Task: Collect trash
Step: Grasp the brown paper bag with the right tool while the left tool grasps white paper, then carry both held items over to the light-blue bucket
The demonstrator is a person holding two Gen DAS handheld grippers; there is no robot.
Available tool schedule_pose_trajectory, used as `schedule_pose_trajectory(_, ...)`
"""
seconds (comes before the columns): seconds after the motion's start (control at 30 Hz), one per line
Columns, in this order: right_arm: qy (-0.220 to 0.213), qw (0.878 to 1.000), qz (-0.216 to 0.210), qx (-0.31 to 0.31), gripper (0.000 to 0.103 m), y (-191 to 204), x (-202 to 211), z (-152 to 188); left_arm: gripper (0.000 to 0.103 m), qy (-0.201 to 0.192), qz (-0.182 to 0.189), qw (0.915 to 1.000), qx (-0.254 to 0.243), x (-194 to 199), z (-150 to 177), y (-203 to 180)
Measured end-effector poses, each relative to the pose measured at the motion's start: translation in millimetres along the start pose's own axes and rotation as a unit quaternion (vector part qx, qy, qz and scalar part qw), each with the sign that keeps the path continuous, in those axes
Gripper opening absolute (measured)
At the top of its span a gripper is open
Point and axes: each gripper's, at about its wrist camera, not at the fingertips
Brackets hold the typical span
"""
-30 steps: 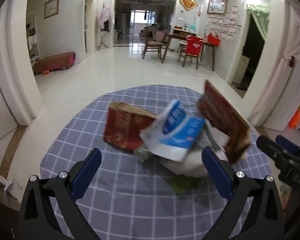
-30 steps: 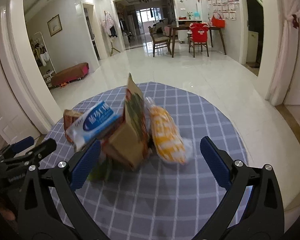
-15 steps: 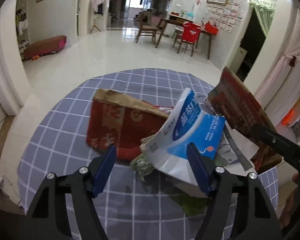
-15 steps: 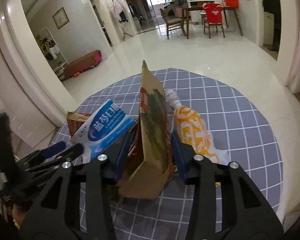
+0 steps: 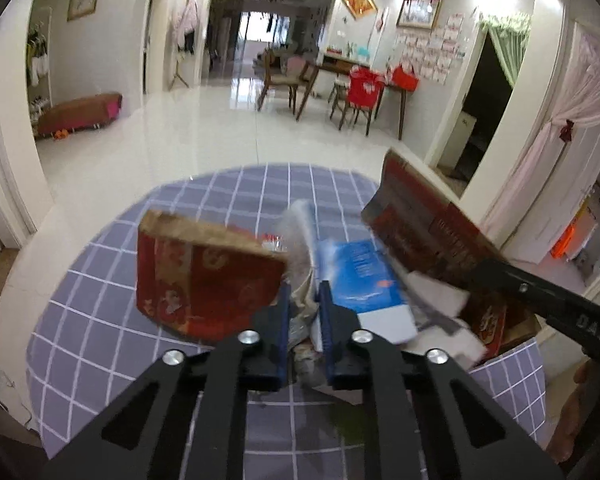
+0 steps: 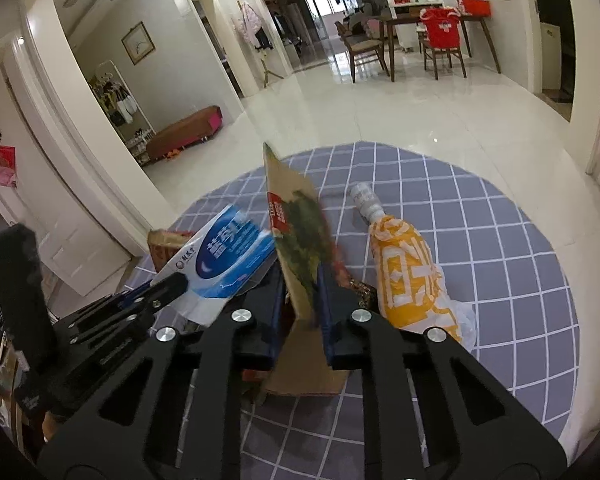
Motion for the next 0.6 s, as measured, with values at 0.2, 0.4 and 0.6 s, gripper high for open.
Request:
schedule_pose_trajectory(0.2, -0.038, 0.999, 0.000, 0.017, 0.010, 13.7, 31.0, -4.9, 0.008, -0.053, 0.006, 0.9984, 0.021, 48.6, -6.9, -5.5)
schedule_pose_trajectory(0.4, -0.074, 0.997, -0.009, 0.025, 0.010, 19.5, 71.6, -3.2, 0.008, -0.093, 0.019, 0.9954, 0.015, 98.4, -8.3, -16.1)
schedule_pose_trajectory(0.6, -0.112, 0.993, -0.012, 0.021, 0.010, 14.5, 124.6, 5.6, 0.008, -0.125, 0.044, 0.9912, -0.011, 146.2, -1.4, -51.4)
Point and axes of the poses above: each gripper's, at about its wrist camera, not at the fingertips, and x roughly against the way its jaws point, y to its left, z to its underside, and after that the axes turned 7 degrees about -z, right-handed
